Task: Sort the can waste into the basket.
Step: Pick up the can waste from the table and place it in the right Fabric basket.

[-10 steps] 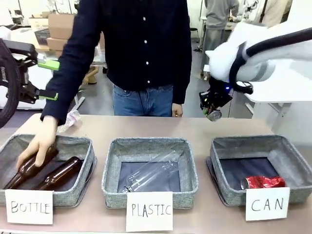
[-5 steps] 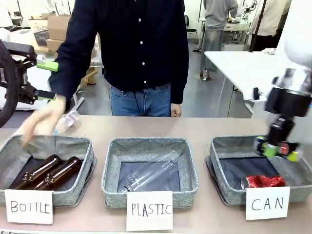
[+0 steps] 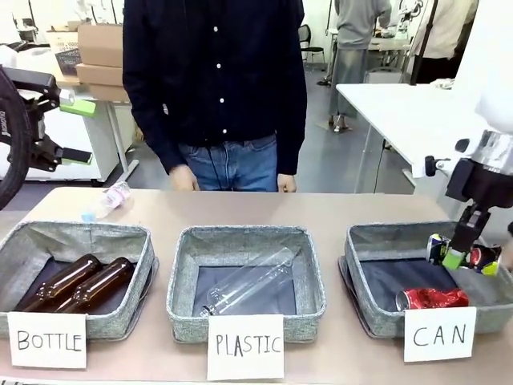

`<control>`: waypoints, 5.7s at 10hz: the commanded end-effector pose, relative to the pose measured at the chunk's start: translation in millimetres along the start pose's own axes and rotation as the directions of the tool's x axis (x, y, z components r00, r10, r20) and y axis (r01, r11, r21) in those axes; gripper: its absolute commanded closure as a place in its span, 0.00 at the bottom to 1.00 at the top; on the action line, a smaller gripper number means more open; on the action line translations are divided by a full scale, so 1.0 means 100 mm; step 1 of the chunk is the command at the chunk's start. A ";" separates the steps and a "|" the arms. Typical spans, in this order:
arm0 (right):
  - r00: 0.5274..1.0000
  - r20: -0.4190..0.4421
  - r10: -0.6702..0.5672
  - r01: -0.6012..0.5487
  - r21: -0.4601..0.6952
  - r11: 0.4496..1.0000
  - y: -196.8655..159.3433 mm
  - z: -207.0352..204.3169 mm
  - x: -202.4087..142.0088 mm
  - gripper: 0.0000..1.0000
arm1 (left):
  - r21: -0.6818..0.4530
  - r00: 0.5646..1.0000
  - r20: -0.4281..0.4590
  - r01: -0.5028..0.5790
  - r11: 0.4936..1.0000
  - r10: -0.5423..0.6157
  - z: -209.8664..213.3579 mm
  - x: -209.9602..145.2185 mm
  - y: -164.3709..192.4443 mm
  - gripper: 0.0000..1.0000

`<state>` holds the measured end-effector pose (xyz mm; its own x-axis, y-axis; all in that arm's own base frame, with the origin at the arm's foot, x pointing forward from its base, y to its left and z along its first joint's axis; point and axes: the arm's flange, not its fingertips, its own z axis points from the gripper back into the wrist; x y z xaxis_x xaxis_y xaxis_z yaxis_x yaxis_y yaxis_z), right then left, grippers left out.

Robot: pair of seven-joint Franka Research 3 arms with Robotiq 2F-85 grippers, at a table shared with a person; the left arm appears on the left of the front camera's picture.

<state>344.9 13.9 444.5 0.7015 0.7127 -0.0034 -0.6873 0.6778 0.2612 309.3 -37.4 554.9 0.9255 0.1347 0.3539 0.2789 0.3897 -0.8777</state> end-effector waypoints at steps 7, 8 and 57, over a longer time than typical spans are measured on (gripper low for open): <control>0.997 0.057 0.059 -0.057 -0.025 0.998 0.04 -0.14 -0.17 0.00 | -0.018 1.000 0.002 -0.003 1.000 0.003 0.01 0.01 -0.01 0.00; 0.996 0.062 0.064 -0.063 -0.027 0.998 0.05 -0.14 -0.18 0.00 | -0.018 1.000 0.002 -0.003 1.000 0.003 0.01 0.01 -0.01 0.00; 0.841 0.265 -0.471 0.047 0.832 0.553 0.12 0.29 -0.04 0.00 | -0.018 1.000 0.002 -0.003 1.000 0.003 0.01 0.01 -0.01 0.00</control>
<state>338.7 13.1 471.3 0.9604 0.2354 0.1490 -0.2053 0.2365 0.9497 309.4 -36.4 554.7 0.9257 0.1365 0.3527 0.2770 0.3902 -0.8781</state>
